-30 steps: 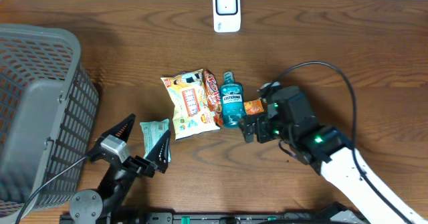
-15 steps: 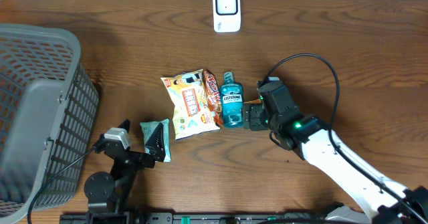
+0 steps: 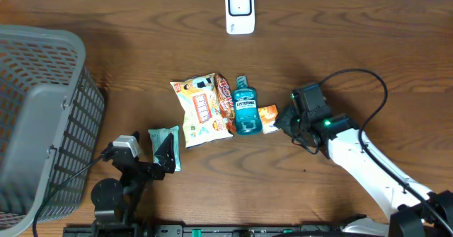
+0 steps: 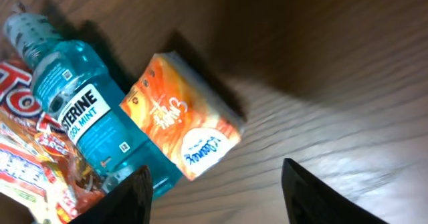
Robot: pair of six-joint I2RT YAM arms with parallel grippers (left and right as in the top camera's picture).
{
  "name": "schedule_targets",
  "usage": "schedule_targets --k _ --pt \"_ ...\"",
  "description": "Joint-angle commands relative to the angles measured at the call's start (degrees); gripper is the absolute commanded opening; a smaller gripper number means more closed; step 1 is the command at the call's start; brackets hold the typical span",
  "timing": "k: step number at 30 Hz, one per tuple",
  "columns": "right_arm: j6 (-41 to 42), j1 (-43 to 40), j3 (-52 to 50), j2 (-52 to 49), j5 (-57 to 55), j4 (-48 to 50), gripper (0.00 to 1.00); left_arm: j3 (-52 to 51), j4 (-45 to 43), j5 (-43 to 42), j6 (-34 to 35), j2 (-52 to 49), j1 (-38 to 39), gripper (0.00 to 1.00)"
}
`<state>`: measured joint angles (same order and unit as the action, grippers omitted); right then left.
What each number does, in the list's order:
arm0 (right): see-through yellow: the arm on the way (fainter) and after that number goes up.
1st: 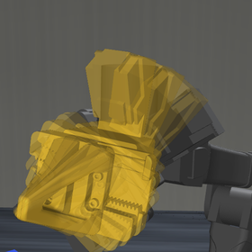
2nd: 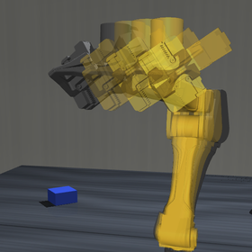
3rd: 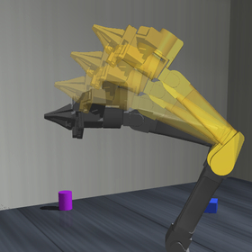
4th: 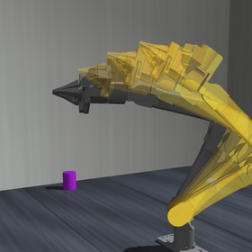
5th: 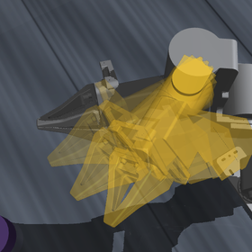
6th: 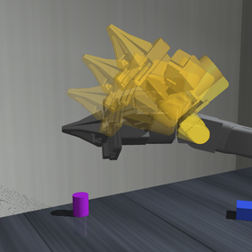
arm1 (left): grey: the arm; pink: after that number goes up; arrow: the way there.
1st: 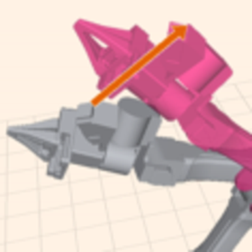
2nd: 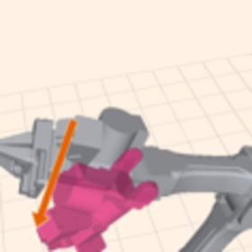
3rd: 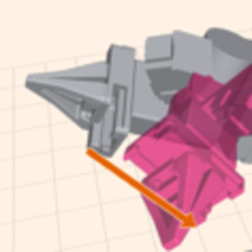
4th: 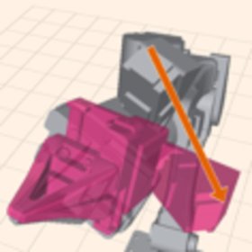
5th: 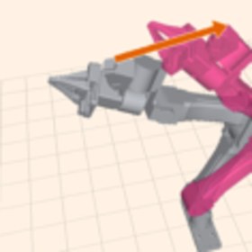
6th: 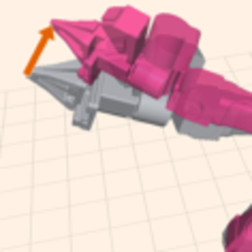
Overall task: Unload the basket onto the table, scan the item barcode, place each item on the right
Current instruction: 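Reach the right gripper to the orange snack box and grasp it, then lift the orange box with the right gripper and hold it over the scanner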
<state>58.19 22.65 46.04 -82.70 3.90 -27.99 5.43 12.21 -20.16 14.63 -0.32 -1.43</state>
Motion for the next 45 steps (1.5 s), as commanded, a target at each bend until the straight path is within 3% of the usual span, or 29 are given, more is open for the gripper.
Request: schedule_targets --k 1,12,15,19,21,27,32,40,45 --pt "9.53 -0.07 0.76 -3.08 3.67 0.33 0.54 0.13 1.27 0.52 0.09 0.09 0.13 0.98" --pt "13.62 -0.07 0.76 -13.40 5.46 7.78 0.49 0.13 3.63 0.52 0.09 0.09 0.13 0.98" --pt "13.57 -0.11 0.76 -16.06 4.31 9.60 0.38 0.13 4.26 0.52 0.09 0.09 0.13 0.98" --pt "10.67 -1.20 0.76 -17.00 2.69 8.92 0.09 0.13 4.33 0.52 0.09 0.09 0.13 0.98" --pt "7.30 -2.47 0.79 -16.13 3.58 8.87 0.01 0.13 4.39 0.52 0.09 0.09 0.13 0.98" --pt "-2.58 -9.33 0.79 -10.29 8.24 5.40 0.01 0.13 4.50 0.52 0.09 0.09 0.13 0.98" --pt "-16.06 -13.57 0.76 -7.69 20.44 4.39 0.01 0.13 4.50 0.52 0.09 0.09 0.13 0.98" --pt "-37.24 -18.95 0.79 -7.41 64.50 0.70 0.01 0.13 4.50 0.52 0.09 0.09 0.13 0.98" --pt "-36.85 -19.74 0.76 -7.41 72.11 -10.60 0.01 0.13 4.50 0.52 0.09 0.09 0.13 0.98"
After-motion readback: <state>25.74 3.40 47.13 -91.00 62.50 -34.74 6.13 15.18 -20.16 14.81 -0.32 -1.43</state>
